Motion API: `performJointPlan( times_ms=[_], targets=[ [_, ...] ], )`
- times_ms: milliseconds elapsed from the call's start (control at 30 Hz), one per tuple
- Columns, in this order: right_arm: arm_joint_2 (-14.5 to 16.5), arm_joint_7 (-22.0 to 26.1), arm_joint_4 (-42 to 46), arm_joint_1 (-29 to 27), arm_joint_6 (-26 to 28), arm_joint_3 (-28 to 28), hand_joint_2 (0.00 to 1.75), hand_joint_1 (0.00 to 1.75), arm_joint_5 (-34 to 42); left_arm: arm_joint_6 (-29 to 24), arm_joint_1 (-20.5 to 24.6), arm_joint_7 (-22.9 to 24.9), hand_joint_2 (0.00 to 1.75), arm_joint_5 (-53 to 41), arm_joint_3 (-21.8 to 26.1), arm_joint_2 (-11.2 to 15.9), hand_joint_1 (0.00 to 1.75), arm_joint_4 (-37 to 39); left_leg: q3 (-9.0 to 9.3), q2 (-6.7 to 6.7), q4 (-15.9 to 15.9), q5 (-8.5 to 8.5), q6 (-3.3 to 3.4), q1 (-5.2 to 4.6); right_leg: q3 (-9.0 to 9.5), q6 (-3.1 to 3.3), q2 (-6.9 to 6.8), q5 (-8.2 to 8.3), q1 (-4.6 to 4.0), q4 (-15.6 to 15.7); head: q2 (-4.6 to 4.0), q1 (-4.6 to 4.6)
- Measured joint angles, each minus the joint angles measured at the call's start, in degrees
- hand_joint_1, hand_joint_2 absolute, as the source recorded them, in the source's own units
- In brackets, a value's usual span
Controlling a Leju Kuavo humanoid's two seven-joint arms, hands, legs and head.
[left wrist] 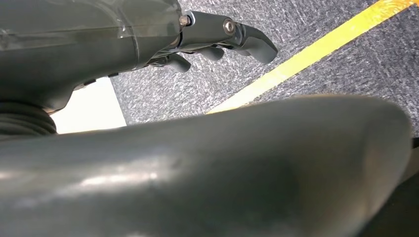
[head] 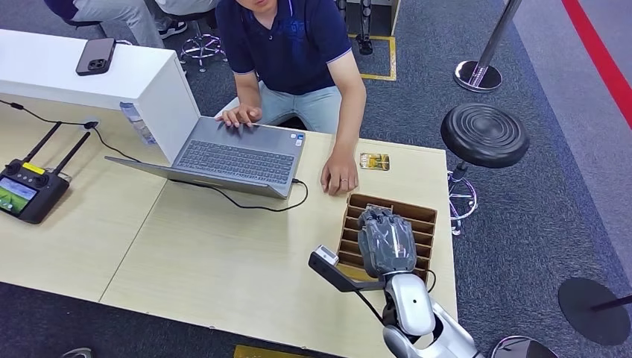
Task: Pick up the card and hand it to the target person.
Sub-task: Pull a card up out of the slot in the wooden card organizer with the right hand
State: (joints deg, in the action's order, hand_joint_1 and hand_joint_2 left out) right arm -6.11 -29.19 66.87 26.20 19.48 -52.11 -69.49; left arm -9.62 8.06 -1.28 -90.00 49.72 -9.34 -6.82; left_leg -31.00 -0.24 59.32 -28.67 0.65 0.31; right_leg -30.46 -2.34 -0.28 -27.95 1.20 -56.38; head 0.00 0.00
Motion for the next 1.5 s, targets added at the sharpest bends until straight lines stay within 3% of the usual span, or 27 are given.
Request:
performJointPlan(
  times_ms=[200,400,767,1133,1500],
  targets=[
    [-1.47,-1.41,-3.62,1.15,-0.6,0.58,1.75,1.0,0.27,0.33,-0.38,0.45,0.0,0.0,-0.91,-0.09,0.0,0.01,0.04,-0.07,0.06,-0.07,0.02,-0.03,0.05,-0.06,-0.07,-0.09,0.03,-0.08,0.0,0.0],
    [-1.7,-2.11,-6.9,2.13,-0.77,0.89,1.75,1.15,0.68,0.47,-0.2,0.44,0.0,0.0,-1.69,-0.14,0.0,-0.19,0.02,-0.04,0.03,-0.03,0.01,-0.01,0.02,-0.02,-0.04,-0.04,0.01,-0.03,0.0,0.0],
    [-1.92,-2.6,-9.74,2.48,-0.84,1.17,1.75,1.13,1.21,0.38,-0.16,0.58,0.0,0.0,-1.89,-0.16,0.0,-0.2,0.02,-0.07,0.05,-0.04,0.02,-0.01,0.03,-0.05,-0.06,-0.06,0.02,-0.04,0.0,0.0],
    [-4.97,-4.16,-7.02,1.15,-1.24,2.8,1.75,1.04,2.08,0.23,-0.45,0.29,0.0,0.0,-1.19,-0.2,0.0,-0.1,0.05,-0.14,0.06,-0.03,0.03,-0.02,0.07,-0.04,-0.15,-0.06,0.02,-0.03,0.0,0.0],
    [-4.46,-3.4,-5.26,0.2,-0.51,2.9,1.75,0.92,3.41,-0.17,-0.34,0.18,0.0,0.0,-0.49,0.03,0.0,-0.11,0.03,-0.05,0.06,0.03,-0.02,-0.01,0.02,-0.02,-0.05,0.01,0.01,-0.05,0.0,0.0]
  ],
)
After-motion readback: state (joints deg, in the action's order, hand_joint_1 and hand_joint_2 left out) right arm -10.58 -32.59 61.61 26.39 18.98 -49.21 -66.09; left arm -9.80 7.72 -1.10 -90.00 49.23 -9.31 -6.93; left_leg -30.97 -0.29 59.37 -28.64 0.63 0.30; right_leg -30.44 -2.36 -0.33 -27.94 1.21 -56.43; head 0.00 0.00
